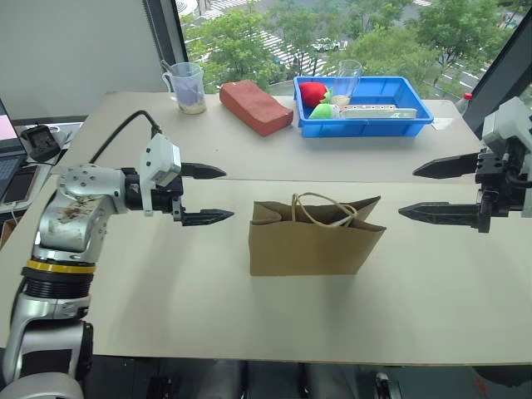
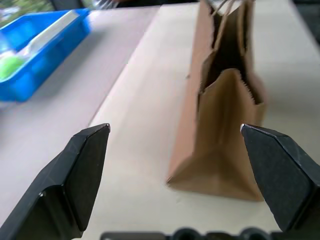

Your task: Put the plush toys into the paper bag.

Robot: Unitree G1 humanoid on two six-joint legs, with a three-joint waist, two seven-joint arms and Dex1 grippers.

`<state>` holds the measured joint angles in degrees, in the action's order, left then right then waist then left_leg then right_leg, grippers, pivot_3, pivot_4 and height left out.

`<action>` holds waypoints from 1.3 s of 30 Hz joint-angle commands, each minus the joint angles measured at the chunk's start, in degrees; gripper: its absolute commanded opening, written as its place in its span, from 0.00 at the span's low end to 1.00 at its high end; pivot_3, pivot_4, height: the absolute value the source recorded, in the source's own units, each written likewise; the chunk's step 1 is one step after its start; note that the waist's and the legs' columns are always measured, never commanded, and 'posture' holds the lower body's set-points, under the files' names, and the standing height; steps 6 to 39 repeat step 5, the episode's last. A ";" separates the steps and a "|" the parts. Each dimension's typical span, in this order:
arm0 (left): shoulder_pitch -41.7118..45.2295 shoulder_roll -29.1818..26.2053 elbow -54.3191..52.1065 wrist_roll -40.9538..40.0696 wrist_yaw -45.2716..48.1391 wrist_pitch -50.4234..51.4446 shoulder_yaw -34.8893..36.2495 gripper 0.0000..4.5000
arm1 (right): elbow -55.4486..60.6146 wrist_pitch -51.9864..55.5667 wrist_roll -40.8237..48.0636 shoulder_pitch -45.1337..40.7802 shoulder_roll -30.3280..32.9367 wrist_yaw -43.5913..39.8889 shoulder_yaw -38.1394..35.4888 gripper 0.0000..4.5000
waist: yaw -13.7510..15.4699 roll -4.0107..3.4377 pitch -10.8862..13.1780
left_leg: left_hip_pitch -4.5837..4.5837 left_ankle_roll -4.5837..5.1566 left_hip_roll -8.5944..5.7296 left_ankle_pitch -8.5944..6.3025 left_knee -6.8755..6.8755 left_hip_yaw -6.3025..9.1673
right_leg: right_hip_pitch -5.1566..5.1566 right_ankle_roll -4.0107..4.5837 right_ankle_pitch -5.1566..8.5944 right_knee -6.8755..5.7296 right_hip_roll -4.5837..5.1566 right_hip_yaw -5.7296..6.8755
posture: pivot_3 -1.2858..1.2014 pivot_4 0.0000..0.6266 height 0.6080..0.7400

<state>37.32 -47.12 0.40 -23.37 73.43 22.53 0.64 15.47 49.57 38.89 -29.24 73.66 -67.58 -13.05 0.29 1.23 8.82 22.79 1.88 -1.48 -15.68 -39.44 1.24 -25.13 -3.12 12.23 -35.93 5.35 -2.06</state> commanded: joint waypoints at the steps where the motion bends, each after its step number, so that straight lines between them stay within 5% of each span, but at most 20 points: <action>1: 2.42 -3.73 -2.99 -1.16 0.95 2.96 1.65 1.00 | -1.70 -3.41 -1.32 -0.14 0.46 -0.47 -3.02 1.00 | -0.01 -0.01 0.01 | 0.01 0.00 0.00 0.00 -0.07 0.00 | 0.00 0.00 0.00 -0.01 -0.01 0.01 | 0.52 0.24 1.00; 39: 4.25 -5.07 -2.26 -1.64 1.81 5.50 0.65 1.00 | -3.22 -5.30 -2.28 0.83 0.23 -0.68 -3.28 1.00 | 0.06 -0.02 0.02 | 0.04 0.01 0.01 -0.01 -0.26 0.00 | 0.07 -0.01 0.00 -0.05 -0.02 0.02 | 0.52 0.24 1.00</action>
